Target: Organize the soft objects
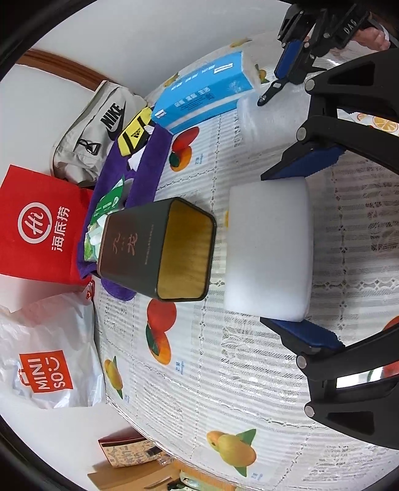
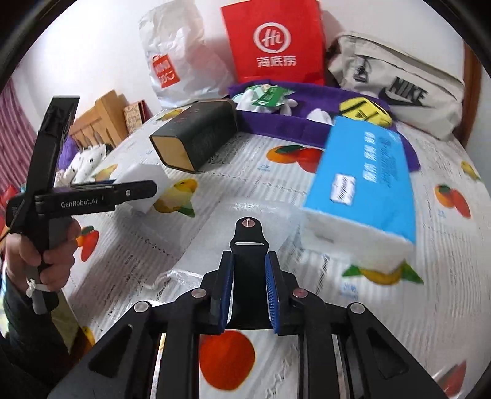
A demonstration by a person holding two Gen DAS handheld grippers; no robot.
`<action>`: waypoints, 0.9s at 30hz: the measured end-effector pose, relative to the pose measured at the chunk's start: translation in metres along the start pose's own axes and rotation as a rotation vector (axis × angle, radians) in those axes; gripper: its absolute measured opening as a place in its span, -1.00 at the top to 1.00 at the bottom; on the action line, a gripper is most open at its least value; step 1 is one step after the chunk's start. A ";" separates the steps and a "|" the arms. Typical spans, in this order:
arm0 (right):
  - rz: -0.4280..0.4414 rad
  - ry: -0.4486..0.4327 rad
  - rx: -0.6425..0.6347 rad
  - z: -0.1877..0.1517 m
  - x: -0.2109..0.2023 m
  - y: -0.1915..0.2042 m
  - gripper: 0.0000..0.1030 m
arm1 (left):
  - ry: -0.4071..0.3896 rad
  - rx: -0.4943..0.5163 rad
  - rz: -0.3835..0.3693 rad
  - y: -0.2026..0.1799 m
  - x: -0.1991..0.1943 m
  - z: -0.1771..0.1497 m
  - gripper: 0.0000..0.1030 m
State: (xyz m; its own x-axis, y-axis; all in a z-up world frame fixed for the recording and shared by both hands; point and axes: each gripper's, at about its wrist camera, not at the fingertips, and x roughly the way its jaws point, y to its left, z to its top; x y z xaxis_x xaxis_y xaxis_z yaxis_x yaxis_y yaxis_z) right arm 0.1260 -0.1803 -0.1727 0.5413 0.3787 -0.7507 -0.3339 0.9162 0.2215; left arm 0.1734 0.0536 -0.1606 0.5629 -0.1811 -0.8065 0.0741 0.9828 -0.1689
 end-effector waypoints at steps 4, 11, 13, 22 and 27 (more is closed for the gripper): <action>0.064 -0.003 0.020 -0.008 -0.007 -0.001 0.59 | 0.004 -0.011 -0.032 -0.004 -0.004 -0.005 -0.56; 0.064 0.022 0.023 -0.018 0.002 0.002 0.59 | 0.016 0.071 -0.112 -0.045 -0.005 -0.016 -0.56; 0.070 0.018 0.028 -0.019 0.002 0.003 0.59 | 0.041 0.097 -0.099 -0.058 0.004 -0.021 -0.56; 0.084 -0.020 0.045 -0.023 -0.014 -0.004 0.59 | 0.059 0.199 0.051 -0.083 0.023 -0.032 -0.55; 0.048 -0.026 0.054 -0.028 -0.021 -0.016 0.59 | 0.063 0.169 0.037 -0.078 0.022 -0.030 -0.55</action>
State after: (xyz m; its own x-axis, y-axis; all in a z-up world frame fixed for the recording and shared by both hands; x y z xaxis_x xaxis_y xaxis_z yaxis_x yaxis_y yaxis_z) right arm 0.0986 -0.2068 -0.1778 0.5459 0.4253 -0.7219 -0.3186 0.9023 0.2906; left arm 0.1556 -0.0287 -0.1821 0.5157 -0.1411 -0.8451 0.1949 0.9798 -0.0447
